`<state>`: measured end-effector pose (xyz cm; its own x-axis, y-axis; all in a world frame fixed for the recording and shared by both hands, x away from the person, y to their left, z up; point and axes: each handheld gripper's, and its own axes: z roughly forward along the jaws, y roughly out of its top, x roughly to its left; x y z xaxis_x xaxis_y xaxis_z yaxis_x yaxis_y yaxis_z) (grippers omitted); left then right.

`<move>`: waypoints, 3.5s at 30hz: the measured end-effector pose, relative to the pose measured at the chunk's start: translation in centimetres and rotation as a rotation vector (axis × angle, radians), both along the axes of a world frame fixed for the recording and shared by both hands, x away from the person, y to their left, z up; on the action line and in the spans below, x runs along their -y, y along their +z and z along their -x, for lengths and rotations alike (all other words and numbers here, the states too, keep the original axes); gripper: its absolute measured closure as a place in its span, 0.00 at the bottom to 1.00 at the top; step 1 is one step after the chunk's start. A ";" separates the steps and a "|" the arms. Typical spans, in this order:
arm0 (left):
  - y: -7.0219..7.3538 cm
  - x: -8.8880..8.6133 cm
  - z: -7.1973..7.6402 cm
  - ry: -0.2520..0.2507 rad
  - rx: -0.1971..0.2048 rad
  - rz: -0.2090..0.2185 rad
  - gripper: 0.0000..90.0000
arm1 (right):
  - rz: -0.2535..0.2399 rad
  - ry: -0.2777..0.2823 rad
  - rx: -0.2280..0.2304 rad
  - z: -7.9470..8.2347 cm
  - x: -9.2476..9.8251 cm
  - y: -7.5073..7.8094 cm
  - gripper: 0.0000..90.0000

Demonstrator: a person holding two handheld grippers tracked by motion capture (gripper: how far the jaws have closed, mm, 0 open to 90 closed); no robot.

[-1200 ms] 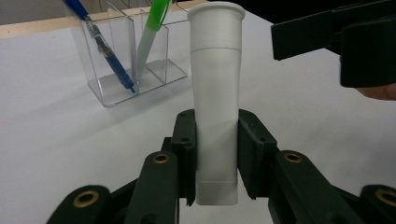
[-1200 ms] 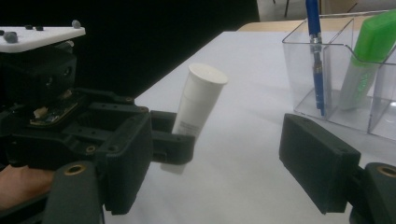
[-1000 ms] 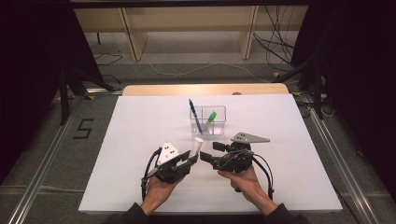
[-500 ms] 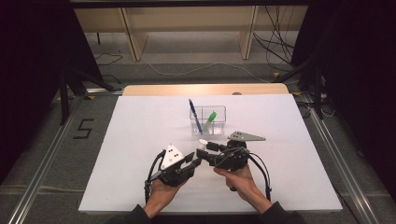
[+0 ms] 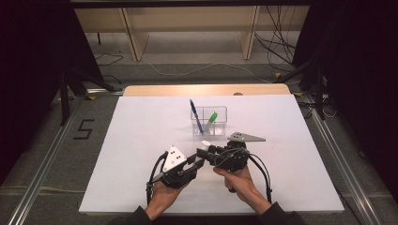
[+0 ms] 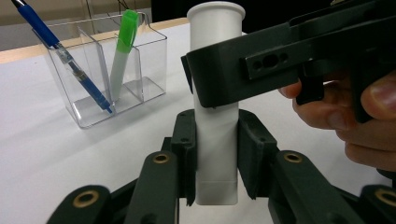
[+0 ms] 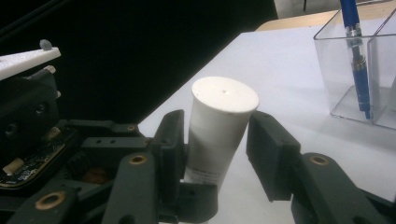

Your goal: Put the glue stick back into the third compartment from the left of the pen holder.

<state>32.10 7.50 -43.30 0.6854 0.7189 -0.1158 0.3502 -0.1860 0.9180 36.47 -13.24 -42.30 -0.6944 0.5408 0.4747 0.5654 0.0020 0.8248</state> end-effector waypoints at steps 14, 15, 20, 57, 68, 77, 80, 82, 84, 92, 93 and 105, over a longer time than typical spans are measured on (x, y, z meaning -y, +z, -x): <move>0.0 -0.1 0.0 -0.007 0.012 0.014 0.78 | -0.048 0.025 -0.024 -0.1 0.1 0.0 0.75; 0.0 -0.1 -0.1 -0.011 0.006 0.016 0.77 | -0.038 0.023 -0.019 0.0 0.1 0.0 0.75; 0.1 0.3 -0.1 -0.048 -0.025 -0.014 0.37 | -0.040 0.005 0.009 -0.1 0.4 0.3 0.75; 0.6 -5.9 -0.6 -0.031 0.000 -0.033 0.25 | 0.108 -0.143 0.175 -0.9 3.7 1.2 0.75; 0.4 -6.9 -0.1 -0.019 0.004 -0.023 0.24 | 0.127 -0.175 0.192 -1.2 4.4 1.3 0.75; 0.2 -7.5 -0.1 -0.015 -0.003 -0.004 0.24 | 0.151 -0.211 0.217 -1.9 5.2 1.5 0.75; 0.1 -7.7 0.0 -0.011 -0.005 -0.005 0.23 | 0.156 -0.224 0.219 -2.3 5.5 1.7 0.75; 0.1 -7.8 0.0 -0.009 -0.004 -0.003 0.23 | 0.164 -0.237 0.224 -2.7 5.7 1.8 0.75; 0.1 -7.9 0.0 -0.005 -0.002 -0.004 0.23 | 0.166 -0.249 0.232 -3.1 5.9 2.0 0.75; 0.1 -8.5 0.1 0.010 0.005 -0.003 0.23 | 0.182 -0.295 0.237 -5.7 5.8 2.5 0.75; 0.1 -8.5 0.0 0.011 0.005 -0.002 0.23 | 0.183 -0.303 0.238 -6.0 5.8 2.6 0.75; 0.1 -8.8 0.1 0.021 0.013 0.010 0.23 | 0.187 -0.343 0.226 -9.2 5.2 3.8 0.75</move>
<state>32.00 16.29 -43.21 0.6714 0.7322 -0.1143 0.3424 -0.1697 0.9241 45.65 -18.46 -38.53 -0.5353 0.8196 0.2042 0.3651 0.0065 0.9310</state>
